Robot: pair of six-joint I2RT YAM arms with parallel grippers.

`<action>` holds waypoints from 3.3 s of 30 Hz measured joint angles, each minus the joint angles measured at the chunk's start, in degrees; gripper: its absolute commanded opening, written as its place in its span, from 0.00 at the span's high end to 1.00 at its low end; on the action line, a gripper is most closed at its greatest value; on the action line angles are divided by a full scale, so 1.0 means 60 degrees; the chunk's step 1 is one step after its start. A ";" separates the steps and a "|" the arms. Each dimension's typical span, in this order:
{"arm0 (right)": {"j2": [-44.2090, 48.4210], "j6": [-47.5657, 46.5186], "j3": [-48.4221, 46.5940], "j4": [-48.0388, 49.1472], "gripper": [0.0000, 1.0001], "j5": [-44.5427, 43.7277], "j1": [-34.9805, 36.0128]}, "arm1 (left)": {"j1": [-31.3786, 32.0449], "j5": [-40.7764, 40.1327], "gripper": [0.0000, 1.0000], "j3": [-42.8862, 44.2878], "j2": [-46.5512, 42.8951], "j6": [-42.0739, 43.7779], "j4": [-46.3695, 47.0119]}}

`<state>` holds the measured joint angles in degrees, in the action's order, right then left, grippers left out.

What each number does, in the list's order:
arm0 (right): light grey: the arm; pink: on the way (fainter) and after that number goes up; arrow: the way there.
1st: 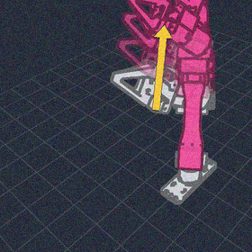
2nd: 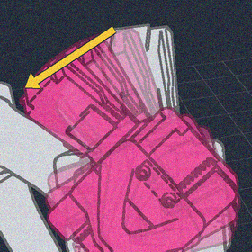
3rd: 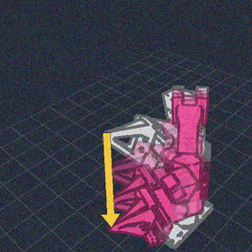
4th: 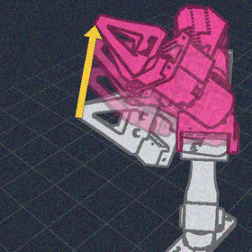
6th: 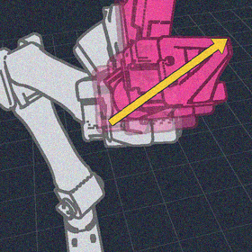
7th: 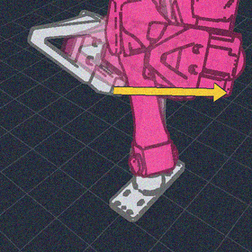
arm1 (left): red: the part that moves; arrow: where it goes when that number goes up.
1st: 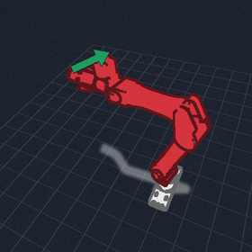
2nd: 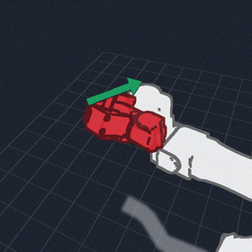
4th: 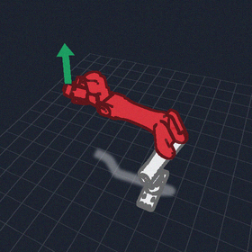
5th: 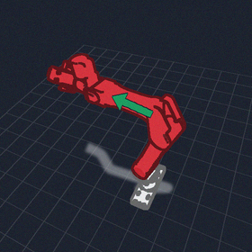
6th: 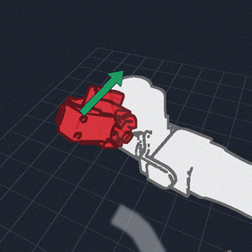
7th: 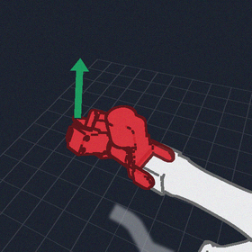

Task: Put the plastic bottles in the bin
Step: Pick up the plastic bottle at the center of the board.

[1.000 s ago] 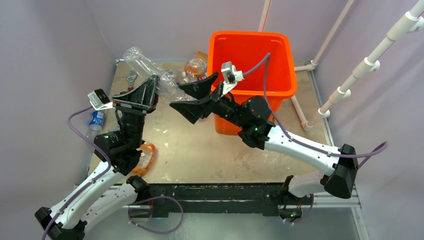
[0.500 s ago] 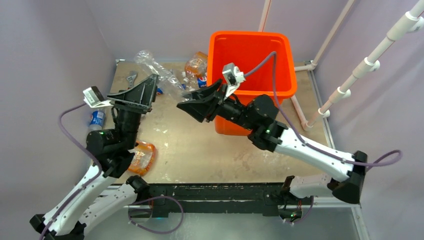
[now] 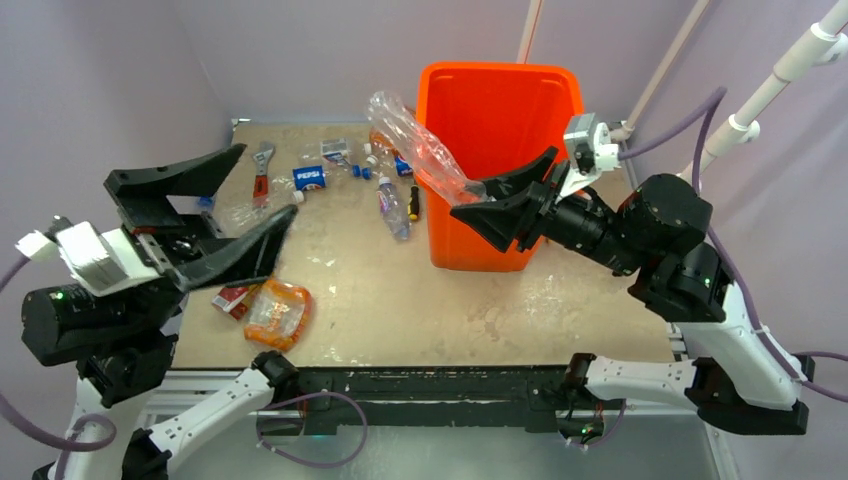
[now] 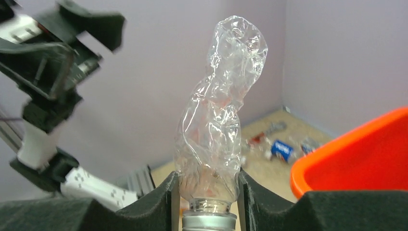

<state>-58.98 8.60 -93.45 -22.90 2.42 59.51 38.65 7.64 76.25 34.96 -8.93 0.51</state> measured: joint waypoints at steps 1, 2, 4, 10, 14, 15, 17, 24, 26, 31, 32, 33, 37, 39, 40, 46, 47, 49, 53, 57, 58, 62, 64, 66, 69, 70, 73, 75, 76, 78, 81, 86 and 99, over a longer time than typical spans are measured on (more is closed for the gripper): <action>-0.0047 -0.0055 -0.0233 -0.0597 1.00 -0.0069 0.0000 | 0.0000 0.0565 0.05 0.0222 0.0138 0.0557 -0.0229; -0.0120 -0.0091 -0.0441 -0.1162 1.00 -0.0146 0.0000 | 0.0000 0.1082 0.06 0.0364 0.0284 0.1096 -0.0444; -0.0310 -0.0142 -0.0703 -0.2116 1.00 -0.0244 0.0000 | 0.0000 0.2142 0.06 0.0488 0.0656 0.2233 -0.0951; -0.0867 -0.0299 -0.0841 -0.3901 1.00 -0.0011 -0.0007 | 0.0000 0.3814 0.07 0.0492 0.2189 0.4987 -0.2634; -0.1096 -0.0415 -0.0940 -0.4415 1.00 0.0546 -0.0011 | 0.0000 0.4408 0.09 0.0521 0.2911 0.6240 -0.3435; -0.1147 -0.0452 -0.1049 -0.4513 1.00 0.0652 -0.0011 | 0.0000 0.4535 0.09 0.0543 0.2991 0.6473 -0.3603; -0.1264 -0.0525 -0.1359 -0.4601 1.00 0.0863 -0.0011 | 0.0004 0.4717 0.10 0.0546 0.3016 0.6852 -0.3807; -0.1741 -0.0703 -0.2390 -0.4594 1.00 0.1588 -0.0007 | 0.0029 0.4947 0.14 0.0124 0.2430 0.7588 -0.3942; -0.1920 -0.0750 -0.2554 -0.4586 1.00 0.1836 -0.0007 | 0.0069 0.4932 0.17 -0.0015 0.2273 0.7715 -0.3963; -0.2244 -0.0798 -0.2605 -0.4393 1.00 0.2302 -0.0011 | 0.0127 0.4951 0.31 -0.0098 0.2342 0.7861 -0.3974; -0.2277 -0.0798 -0.2605 -0.4360 1.00 0.2317 -0.0022 | 0.0127 0.4954 0.34 -0.0146 0.2371 0.7876 -0.3993; -0.2295 -0.0794 -0.2605 -0.4324 1.00 0.2346 -0.0051 | 0.0127 0.4969 0.36 -0.0186 0.2412 0.7887 -0.3989; -0.2306 -0.0780 -0.2605 -0.4167 1.00 0.2477 -0.0117 | 0.0138 0.5060 0.46 -0.0273 0.2528 0.7890 -0.3952; -0.2313 -0.0703 -0.2608 -0.3952 1.00 0.2601 -0.0120 | 0.0146 0.5115 0.52 -0.0346 0.2517 0.7887 -0.3938; -0.2313 -0.0688 -0.2608 -0.3901 1.00 0.2616 -0.0120 | 0.0146 0.5129 0.55 -0.0357 0.2514 0.7858 -0.3927; -0.2299 -0.0357 -0.2608 -0.3253 1.00 0.2852 -0.0135 | 0.0149 0.5125 0.89 -0.0477 0.2393 0.7417 -0.3417; -0.2299 -0.0321 -0.2597 -0.3169 1.00 0.2845 -0.0135 | 0.0142 0.5056 0.96 -0.0481 0.2386 0.7311 -0.3326; -0.2291 -0.0215 -0.2535 -0.2925 0.99 0.2798 -0.0146 | 0.0135 0.4936 1.00 -0.0510 0.2382 0.7111 -0.3191; -0.2055 0.0062 -0.2084 -0.2291 0.32 0.2805 -0.0182 | 0.0131 0.4903 1.00 -0.0601 0.2375 0.6787 -0.2914; -0.1257 0.0506 -0.0969 -0.0718 0.01 0.3093 -0.0142 | 0.0131 0.4896 1.00 -0.0903 0.2310 0.6328 -0.2248; -0.0947 0.0561 -0.0583 -0.0204 0.01 0.3100 -0.0095 | 0.0135 0.4896 1.00 -0.1045 0.2291 0.6138 -0.2036; 0.0637 0.0696 0.1268 0.1883 0.01 0.2721 -0.0051 | 0.0189 0.4787 1.00 -0.1792 0.2120 0.4943 -0.0834; 0.1468 0.0801 0.2470 0.3340 0.02 0.2266 -0.0051 | 0.0189 0.4615 1.00 -0.2098 0.2120 0.4040 -0.0208; 0.2025 0.0925 0.3213 0.4597 0.04 0.1887 -0.0047 | 0.0189 0.4473 1.00 -0.2233 0.2204 0.3126 0.0317; 0.2062 0.1031 0.3490 0.6058 0.05 0.1351 -0.0044 | 0.0186 0.4371 1.00 -0.2291 0.2331 0.1891 0.1100; 0.1956 0.1078 0.3508 0.6488 0.05 0.1162 -0.0044 | 0.0186 0.4360 1.00 -0.2350 0.2331 0.1530 0.1373; 0.1541 0.1151 0.3512 0.7315 0.04 0.0714 -0.0044 | 0.0186 0.4360 1.00 -0.2521 0.2295 0.0667 0.2076; 0.1177 0.1177 0.3508 0.7617 0.05 0.0495 -0.0044 | 0.0186 0.4360 1.00 -0.2575 0.2280 0.0313 0.2353; 0.0998 0.1184 0.3504 0.7726 0.05 0.0426 -0.0044 | 0.0186 0.4364 1.00 -0.2590 0.2277 0.0171 0.2470; 0.0648 0.1213 0.3497 0.7923 0.07 0.0266 -0.0044 | 0.0186 0.4360 1.00 -0.2630 0.2262 -0.0051 0.2670; 0.0113 0.1242 0.3406 0.7974 0.10 0.0226 -0.0044 | 0.0186 0.4360 1.00 -0.2692 0.2248 -0.0270 0.2849; -0.0568 0.1308 0.3136 0.7981 0.21 0.0233 -0.0044 | 0.0186 0.4335 1.00 -0.2739 0.2244 -0.0474 0.3034; -0.0976 0.1282 0.2707 0.8455 1.00 0.0357 0.0007 | 0.0171 0.3996 0.80 -0.2987 0.2233 -0.0769 0.3180</action>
<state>-64.84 16.29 -77.21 27.83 4.56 59.55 39.68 31.62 58.33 48.36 -13.54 19.59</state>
